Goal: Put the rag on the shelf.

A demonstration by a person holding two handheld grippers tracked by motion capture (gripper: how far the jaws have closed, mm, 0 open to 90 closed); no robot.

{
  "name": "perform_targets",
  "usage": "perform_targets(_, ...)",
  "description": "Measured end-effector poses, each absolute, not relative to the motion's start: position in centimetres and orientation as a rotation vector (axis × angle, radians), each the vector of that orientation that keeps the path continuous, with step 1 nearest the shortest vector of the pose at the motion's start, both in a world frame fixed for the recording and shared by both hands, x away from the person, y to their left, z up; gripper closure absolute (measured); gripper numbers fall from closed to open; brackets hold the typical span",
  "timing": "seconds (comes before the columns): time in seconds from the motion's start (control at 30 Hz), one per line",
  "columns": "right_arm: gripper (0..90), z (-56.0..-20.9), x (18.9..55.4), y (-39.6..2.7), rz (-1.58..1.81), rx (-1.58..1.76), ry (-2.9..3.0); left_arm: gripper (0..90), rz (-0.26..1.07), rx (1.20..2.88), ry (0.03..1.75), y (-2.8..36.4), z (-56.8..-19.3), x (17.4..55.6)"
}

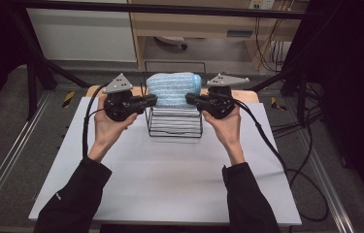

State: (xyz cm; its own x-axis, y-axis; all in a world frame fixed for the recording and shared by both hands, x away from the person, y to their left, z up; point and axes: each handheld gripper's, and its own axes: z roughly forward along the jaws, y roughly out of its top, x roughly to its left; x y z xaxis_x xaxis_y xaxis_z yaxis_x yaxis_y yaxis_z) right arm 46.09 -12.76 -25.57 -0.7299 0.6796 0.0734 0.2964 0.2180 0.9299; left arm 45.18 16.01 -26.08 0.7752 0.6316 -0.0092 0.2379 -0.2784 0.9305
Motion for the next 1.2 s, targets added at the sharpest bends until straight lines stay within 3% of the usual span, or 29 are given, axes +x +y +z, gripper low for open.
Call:
perform_targets(0.23,82.2,-26.5,46.2,-13.2,1.515,0.915,2.115,89.5,0.467,1.885,0.711,15.5,-27.2,46.3)
perform_targets(0.73,79.0,-27.6,46.7,-13.0,1.504,0.899,2.055,89.2,0.504,1.846,0.744,15.0,-27.8,47.3)
perform_targets(0.93,76.4,-27.2,45.9,-13.2,1.535,0.873,2.042,84.3,0.490,1.819,0.716,15.5,-27.0,46.2)
perform_targets(1.2,69.2,-26.3,45.0,-13.3,1.546,0.850,2.036,71.1,0.485,1.809,0.726,15.8,-25.8,45.4)
